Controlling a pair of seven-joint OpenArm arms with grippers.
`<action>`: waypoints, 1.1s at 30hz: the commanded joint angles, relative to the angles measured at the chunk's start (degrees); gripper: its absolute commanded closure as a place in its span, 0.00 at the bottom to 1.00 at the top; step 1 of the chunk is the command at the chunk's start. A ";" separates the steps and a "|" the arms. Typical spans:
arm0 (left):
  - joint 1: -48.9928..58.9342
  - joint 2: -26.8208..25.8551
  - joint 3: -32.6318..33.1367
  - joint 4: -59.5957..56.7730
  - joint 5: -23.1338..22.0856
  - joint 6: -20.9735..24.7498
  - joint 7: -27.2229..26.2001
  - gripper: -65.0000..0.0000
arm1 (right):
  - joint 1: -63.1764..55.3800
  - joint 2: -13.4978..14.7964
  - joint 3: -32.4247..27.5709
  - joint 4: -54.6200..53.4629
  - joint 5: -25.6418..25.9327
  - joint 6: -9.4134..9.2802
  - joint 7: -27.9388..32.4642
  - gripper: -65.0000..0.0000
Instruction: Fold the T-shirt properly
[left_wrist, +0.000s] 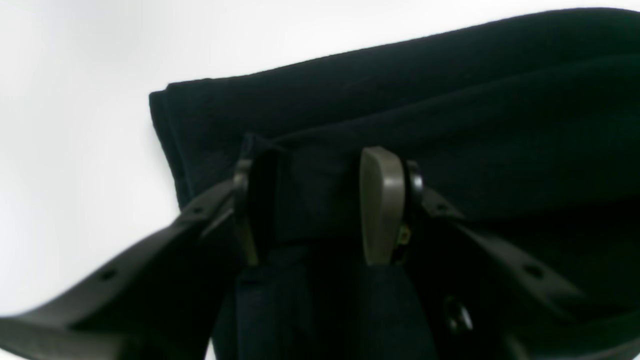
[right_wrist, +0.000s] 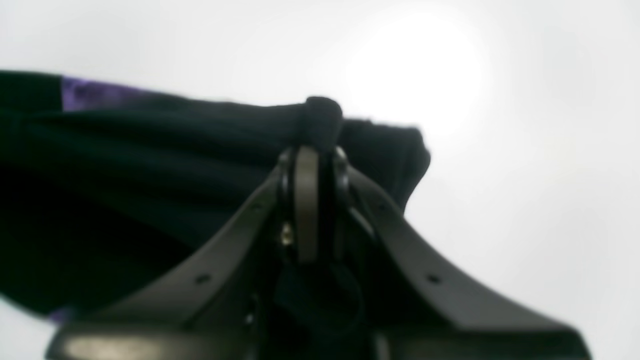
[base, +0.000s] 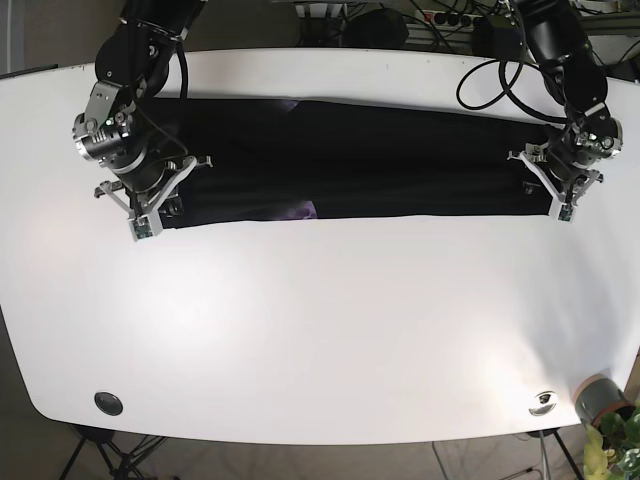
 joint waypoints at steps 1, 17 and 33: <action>0.32 -0.47 0.08 -0.15 1.43 -0.25 2.21 0.61 | -0.83 0.47 0.21 1.48 -0.02 -0.01 1.15 0.96; 0.58 -0.56 -0.09 0.02 1.43 -0.25 2.21 0.61 | -6.46 -0.41 5.75 -2.39 0.07 -0.54 7.57 0.45; 0.32 -0.39 0.00 0.20 1.25 -0.25 2.30 0.61 | -11.65 1.44 -1.46 3.42 18.09 -0.45 7.48 0.25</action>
